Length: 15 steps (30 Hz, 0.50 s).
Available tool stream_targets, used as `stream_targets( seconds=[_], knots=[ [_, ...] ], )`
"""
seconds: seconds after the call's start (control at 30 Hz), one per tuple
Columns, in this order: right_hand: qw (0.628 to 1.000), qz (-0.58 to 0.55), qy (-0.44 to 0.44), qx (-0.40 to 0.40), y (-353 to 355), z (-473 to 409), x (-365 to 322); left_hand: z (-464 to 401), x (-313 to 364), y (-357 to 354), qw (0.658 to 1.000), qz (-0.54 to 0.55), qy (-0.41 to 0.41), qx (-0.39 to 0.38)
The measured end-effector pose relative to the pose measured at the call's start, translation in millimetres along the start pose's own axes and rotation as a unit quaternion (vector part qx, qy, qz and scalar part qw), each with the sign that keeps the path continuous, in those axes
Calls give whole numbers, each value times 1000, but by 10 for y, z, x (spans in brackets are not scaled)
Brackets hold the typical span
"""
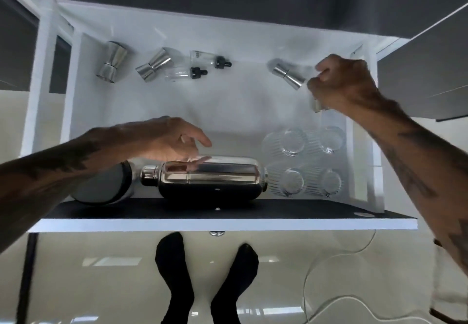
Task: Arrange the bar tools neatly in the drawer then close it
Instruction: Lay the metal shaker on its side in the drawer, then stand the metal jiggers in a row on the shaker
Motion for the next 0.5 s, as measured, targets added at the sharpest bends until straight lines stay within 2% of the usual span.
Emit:
stream_targets(
  seconds=[0.07,0.13,0.23,0.33,0.4,0.47,0.5],
  knots=[
    [996,70,-28,-46,-166,-204,272,-13,106,-99,1000,13,-16,-10],
    [992,101,-15,-70,-366,-310,353,-32,130,-131,1000,17,-22,-5],
    [994,99,-5,-43,-527,-362,381,-62,93,-142,999,38,-17,-10],
    [995,75,-52,-25,-545,-332,468,-64,73,-136,999,28,-16,-20],
    [996,71,-56,7,-390,-262,463,-56,76,-123,999,41,-17,-17],
    [995,26,14,94,-87,-151,262,-54,91,-105,997,70,-23,-9],
    [987,-41,63,140,64,-44,82,-56,84,-106,995,94,-22,-6]
  ],
)
Point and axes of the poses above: each hand's wrist, its own z-axis away from the middle knuckle, its own y-axis out of the back of the hand, x = y × z, the point moved 8 cm from there along -z, towards the middle knuckle, and after that the axes turned 8 degrees about y, right-handed, at the moved point
